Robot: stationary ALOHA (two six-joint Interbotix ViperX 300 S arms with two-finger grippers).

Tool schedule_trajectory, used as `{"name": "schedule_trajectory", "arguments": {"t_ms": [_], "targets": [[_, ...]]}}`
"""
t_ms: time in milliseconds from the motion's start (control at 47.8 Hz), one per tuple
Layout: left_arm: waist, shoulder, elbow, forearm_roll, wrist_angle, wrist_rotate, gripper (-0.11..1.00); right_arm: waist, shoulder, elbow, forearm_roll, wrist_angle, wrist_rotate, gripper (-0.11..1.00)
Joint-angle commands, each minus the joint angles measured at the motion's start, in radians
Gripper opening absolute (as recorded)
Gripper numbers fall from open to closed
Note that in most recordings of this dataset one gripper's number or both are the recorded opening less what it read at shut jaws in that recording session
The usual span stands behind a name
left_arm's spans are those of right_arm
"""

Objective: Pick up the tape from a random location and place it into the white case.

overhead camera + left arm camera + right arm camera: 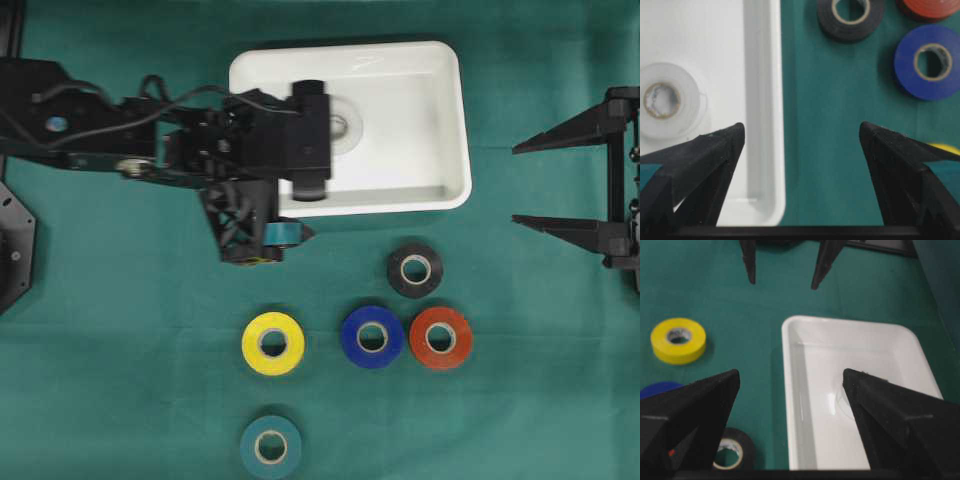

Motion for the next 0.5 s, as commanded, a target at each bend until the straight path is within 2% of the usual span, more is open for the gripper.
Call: {"name": "schedule_trajectory", "arguments": {"t_ms": [0,335,481], "targets": [[0.002,-0.078,0.018,0.0,-0.017,0.0,0.94,0.0,0.003,-0.031,0.003,0.0,0.002,0.91],[0.015,-0.385,0.264,0.0,-0.181,0.0,0.94,0.0,0.0,-0.038,0.003,0.003,-0.002,0.91],[0.025,-0.517,0.347,-0.002,-0.213,0.0,0.94,0.0,-0.002,-0.041,0.003,0.003,-0.003,0.91]]}}
